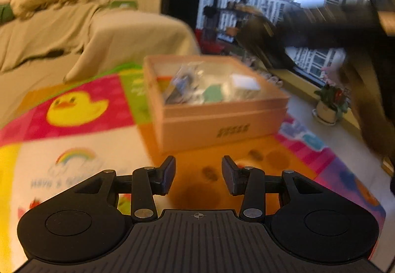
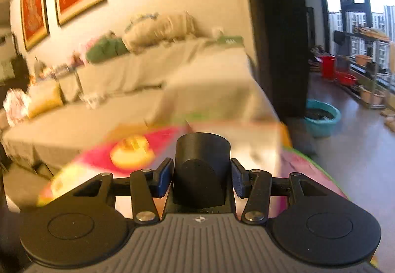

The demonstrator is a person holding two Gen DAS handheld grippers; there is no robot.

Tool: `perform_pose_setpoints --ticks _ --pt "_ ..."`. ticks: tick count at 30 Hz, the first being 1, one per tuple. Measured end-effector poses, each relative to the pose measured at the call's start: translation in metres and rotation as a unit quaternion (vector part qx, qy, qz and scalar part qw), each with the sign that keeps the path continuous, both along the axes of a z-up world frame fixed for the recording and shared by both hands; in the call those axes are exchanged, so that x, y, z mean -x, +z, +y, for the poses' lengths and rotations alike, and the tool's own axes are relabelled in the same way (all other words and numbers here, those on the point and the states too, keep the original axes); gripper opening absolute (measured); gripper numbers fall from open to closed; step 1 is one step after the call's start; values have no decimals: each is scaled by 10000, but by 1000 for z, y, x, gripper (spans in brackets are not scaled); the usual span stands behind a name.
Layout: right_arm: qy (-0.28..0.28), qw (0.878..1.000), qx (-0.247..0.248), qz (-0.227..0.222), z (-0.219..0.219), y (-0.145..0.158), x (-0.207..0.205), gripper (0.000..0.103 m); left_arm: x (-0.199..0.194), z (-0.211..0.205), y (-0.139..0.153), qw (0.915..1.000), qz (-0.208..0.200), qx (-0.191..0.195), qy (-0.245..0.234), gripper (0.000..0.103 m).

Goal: Organize rigid objects
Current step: 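Drop the adapter into the pink box with left tool while right tool drops the cup in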

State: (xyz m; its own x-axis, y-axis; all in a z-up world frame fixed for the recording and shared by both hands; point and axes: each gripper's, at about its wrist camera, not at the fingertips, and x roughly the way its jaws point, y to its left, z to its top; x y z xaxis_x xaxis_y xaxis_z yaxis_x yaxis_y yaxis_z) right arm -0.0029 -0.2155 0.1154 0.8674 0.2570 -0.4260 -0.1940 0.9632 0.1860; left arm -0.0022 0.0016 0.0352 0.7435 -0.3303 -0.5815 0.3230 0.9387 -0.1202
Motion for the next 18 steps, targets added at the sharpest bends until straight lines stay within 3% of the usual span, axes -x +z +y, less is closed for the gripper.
perform_pose_setpoints --ticks 2,5,8,10,14,16,18 --pt "-137 9998 54 99 12 7 -29 68 2 12 -3 9997 78 -101 188 45" --pt "-432 9988 164 174 24 10 -39 70 7 29 -8 9972 3 -616 423 45" --pt "-415 9986 239 207 30 3 -18 77 11 47 -13 9932 101 -984 617 45" --pt "-474 9977 410 251 35 -9 4 81 11 56 -18 9924 288 -1031 601 46" --pt "-576 9916 925 698 47 -48 32 82 14 57 -19 9952 338 -753 521 46" --pt "-653 9869 1047 1041 50 -69 34 82 12 50 -20 9963 395 -641 423 60" --pt "-727 9833 912 1399 46 -87 32 82 9 38 -23 9962 455 -682 296 90"
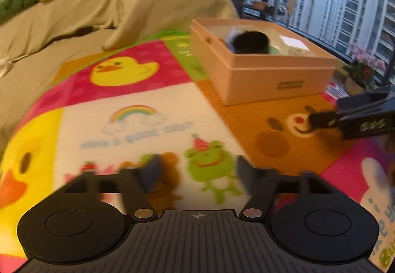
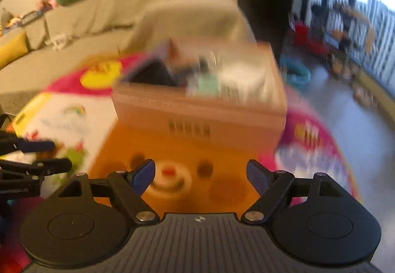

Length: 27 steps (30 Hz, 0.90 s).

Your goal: Organize rigid objects

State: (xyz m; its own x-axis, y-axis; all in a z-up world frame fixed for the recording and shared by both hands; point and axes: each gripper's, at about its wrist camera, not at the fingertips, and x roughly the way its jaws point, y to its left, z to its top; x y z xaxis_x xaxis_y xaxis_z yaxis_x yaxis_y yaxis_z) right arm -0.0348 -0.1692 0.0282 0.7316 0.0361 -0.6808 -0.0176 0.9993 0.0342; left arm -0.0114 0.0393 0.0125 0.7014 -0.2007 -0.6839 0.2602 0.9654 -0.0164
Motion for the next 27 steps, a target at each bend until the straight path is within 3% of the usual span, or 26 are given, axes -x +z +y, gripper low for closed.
perform_pose_setpoints --ticks 2,5,8,11,27 --pt "-120 9997 -143 152 -5 -13 0 83 -3 -9 -3 10000 51 -38 -12 97" --pt "-327 9995 -37 27 -5 -17 0 88 -10 -9 -5 9987 -63 248 446 97" --pt "-638 9980 -18 -12 -9 -21 -2 103 -12 -12 -7 9956 -247 311 853 97" --pt "-811 9967 -29 -49 -14 -25 -1 103 -10 -27 -9 9949 -412 -105 909 97" --pt "-1045 9939 124 -343 -5 -30 3 103 -20 -36 -10 9927 -403 -58 1134 98"
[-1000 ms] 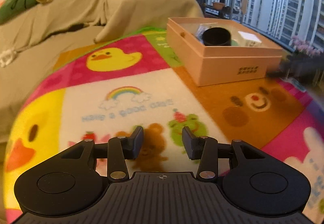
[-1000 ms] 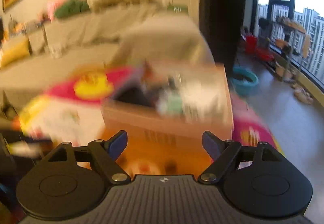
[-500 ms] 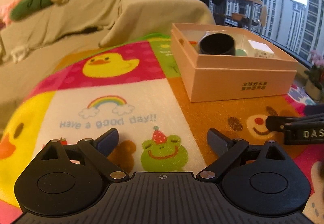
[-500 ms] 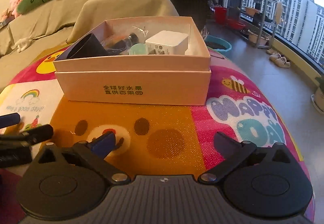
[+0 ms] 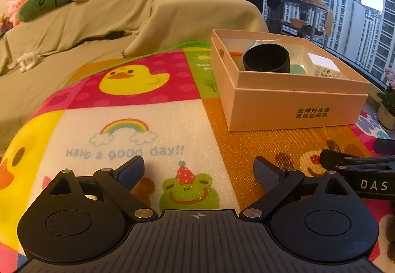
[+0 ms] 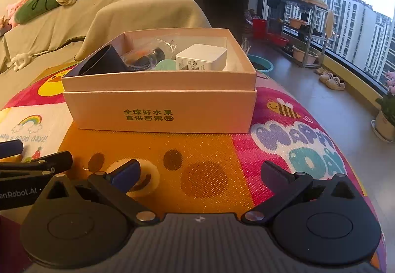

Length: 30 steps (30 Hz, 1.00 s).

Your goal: Organize rigid objects

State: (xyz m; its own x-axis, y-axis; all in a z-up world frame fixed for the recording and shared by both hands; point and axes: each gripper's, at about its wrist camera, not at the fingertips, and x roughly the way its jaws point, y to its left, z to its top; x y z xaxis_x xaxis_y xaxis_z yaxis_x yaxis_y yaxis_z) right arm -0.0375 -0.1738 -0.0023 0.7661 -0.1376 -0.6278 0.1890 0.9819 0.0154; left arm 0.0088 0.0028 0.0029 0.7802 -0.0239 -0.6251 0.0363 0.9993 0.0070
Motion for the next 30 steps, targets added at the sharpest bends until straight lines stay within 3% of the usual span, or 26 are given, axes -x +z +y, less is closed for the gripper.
perform_pose_setpoints --ticks 30 --pt "-4 10000 -34 -21 1 -1 -3 103 0 0 0 10000 -8 -4 2 98"
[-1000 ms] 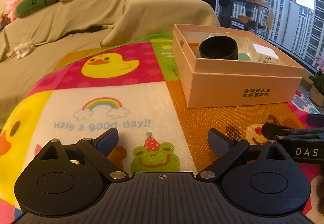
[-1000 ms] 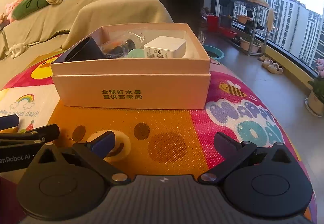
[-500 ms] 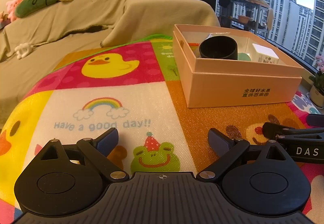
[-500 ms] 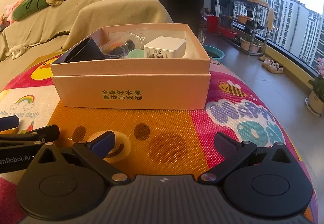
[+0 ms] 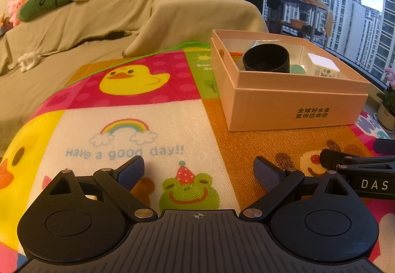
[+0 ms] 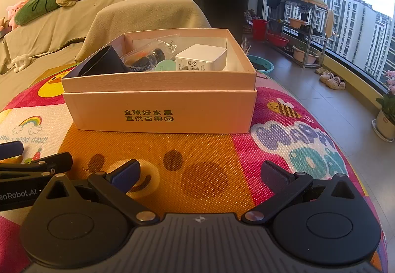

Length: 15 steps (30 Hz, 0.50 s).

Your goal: Organize rigid objects

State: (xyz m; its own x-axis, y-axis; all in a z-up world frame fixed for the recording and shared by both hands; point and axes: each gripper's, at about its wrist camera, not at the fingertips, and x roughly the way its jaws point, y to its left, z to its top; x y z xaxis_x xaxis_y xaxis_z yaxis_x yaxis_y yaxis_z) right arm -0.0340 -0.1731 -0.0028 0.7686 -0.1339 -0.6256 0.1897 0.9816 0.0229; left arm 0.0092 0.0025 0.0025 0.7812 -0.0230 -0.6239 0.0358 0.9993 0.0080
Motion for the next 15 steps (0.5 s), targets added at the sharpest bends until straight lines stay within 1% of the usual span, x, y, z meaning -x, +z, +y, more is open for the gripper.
perform_pose_setpoints --ticks 15 --pt "0 10000 -1 -1 0 0 0 103 0 0 0 10000 0 2 0 98"
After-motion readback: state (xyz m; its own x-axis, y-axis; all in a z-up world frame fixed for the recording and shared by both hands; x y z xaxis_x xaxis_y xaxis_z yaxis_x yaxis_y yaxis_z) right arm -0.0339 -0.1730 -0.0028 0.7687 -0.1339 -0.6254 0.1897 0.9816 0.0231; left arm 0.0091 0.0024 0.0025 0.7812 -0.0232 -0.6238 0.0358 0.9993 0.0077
